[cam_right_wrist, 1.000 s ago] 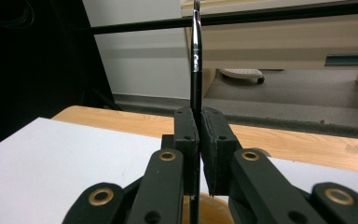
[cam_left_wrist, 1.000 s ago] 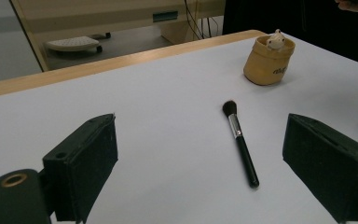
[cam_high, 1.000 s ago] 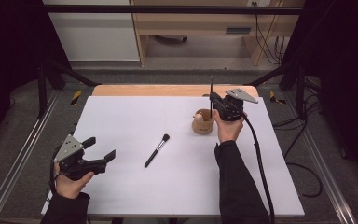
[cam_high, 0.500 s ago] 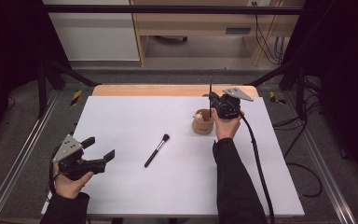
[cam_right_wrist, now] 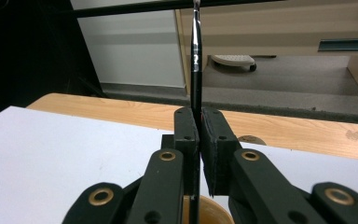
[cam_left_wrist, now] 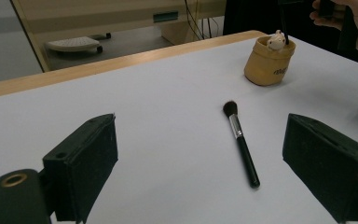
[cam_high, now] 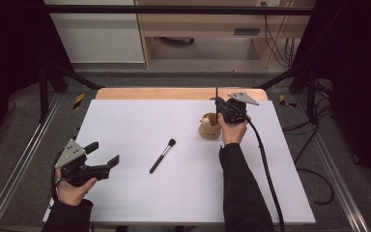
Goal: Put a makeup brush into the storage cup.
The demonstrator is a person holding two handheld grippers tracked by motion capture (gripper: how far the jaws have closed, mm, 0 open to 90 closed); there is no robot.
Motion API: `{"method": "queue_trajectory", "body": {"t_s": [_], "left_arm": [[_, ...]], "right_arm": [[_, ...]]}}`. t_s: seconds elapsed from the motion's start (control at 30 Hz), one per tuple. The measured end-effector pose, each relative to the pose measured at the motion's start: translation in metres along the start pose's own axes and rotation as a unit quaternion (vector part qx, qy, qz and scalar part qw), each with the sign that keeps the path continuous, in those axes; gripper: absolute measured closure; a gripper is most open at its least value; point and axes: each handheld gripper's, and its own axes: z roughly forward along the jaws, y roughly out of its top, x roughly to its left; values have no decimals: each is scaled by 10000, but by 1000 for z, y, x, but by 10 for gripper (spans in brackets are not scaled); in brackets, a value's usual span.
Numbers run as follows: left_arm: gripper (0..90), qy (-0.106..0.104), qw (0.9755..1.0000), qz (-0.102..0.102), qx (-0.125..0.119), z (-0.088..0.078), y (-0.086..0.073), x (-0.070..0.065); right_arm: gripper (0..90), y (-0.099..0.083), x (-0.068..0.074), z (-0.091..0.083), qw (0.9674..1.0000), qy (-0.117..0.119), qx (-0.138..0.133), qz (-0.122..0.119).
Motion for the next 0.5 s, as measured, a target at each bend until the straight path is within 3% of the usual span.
{"method": "queue_trajectory", "body": {"t_s": [0.5], "left_arm": [[94,-5,10000,8,-3,0,0,-1]], "right_arm": [[857,-12,4,11,9996,-22,263,-119]]}}
